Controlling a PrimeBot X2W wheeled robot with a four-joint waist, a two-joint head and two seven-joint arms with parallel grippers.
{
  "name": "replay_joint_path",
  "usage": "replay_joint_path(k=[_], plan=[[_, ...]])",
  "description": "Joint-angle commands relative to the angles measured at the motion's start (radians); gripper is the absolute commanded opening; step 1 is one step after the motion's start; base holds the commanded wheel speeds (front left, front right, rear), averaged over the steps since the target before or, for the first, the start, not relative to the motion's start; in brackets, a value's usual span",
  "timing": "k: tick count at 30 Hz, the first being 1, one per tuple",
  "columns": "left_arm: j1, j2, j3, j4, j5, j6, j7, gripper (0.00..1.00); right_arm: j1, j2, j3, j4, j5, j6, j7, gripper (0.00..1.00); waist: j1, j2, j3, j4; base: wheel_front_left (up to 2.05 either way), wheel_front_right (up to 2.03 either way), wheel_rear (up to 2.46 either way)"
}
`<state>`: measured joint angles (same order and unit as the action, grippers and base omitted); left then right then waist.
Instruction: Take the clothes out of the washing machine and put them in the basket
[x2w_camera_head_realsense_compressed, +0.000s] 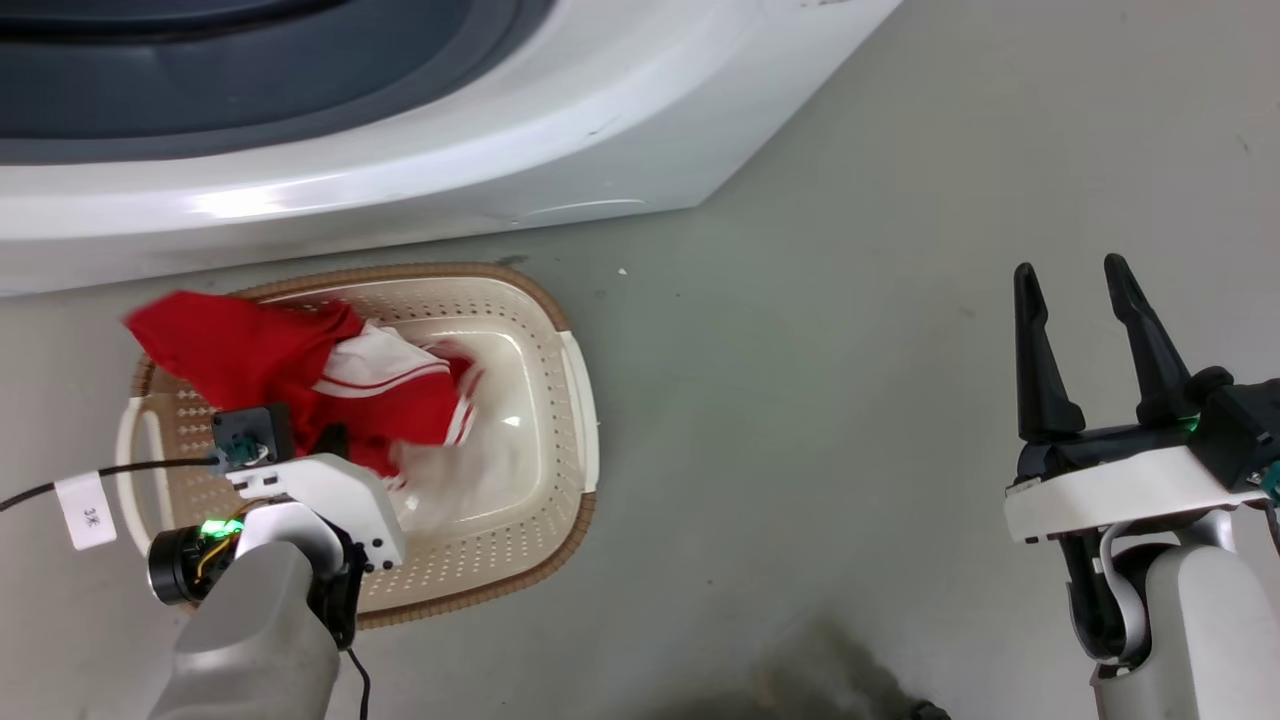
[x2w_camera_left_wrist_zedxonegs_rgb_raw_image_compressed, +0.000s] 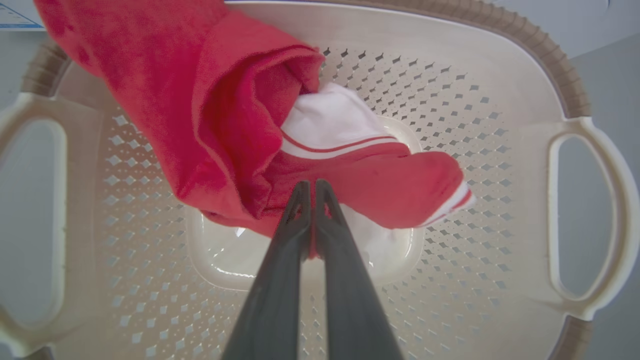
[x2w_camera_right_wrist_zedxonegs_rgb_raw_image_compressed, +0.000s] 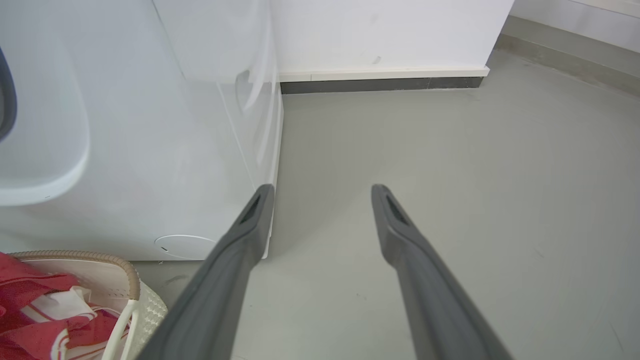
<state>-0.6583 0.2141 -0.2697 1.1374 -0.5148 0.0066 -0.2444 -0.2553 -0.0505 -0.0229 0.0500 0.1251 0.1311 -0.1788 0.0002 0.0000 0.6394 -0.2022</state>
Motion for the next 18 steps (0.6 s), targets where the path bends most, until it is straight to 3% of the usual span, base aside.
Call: replay_joint_path(k=[1,9,10,11,12,18], plan=[[-0.025,0.004,0.004,0.022,-0.006,-0.007,0.004,0.00,-0.018,0.000,-0.001,0.007,0.004,-0.001,-0.010,1.00,-0.0002,0.0000,0.022,-0.022,0.00,0.00,0.00],[-0.076,0.017,0.019,0.113,-0.035,-0.033,0.036,0.00,-0.041,0.001,0.005,0.044,0.026,-0.001,-0.043,1.00,-0.0002,0.0000,0.046,-0.053,0.00,0.00,0.00],[-0.078,0.016,0.021,0.117,-0.040,-0.034,0.038,0.18,-0.044,0.001,0.005,0.048,0.026,-0.001,-0.046,1.00,-0.0002,0.0000,0.045,-0.053,0.00,0.00,0.00],[-0.077,0.014,0.022,0.122,-0.043,-0.037,0.038,0.47,-0.046,0.001,0.003,0.053,0.027,-0.001,-0.047,1.00,-0.0002,0.0000,0.041,-0.053,0.00,0.00,0.00],[-0.073,0.013,0.021,0.125,-0.043,-0.039,0.038,0.98,-0.047,0.001,0.003,0.058,0.025,-0.001,-0.050,1.00,-0.0002,0.0000,0.035,-0.052,0.00,0.00,0.00],[-0.027,-0.002,0.019,0.136,-0.049,-0.046,0.007,1.00,-0.040,0.000,0.001,0.088,0.005,-0.001,-0.058,1.00,-0.0002,0.0000,-0.048,-0.032,0.00,0.00,0.00]])
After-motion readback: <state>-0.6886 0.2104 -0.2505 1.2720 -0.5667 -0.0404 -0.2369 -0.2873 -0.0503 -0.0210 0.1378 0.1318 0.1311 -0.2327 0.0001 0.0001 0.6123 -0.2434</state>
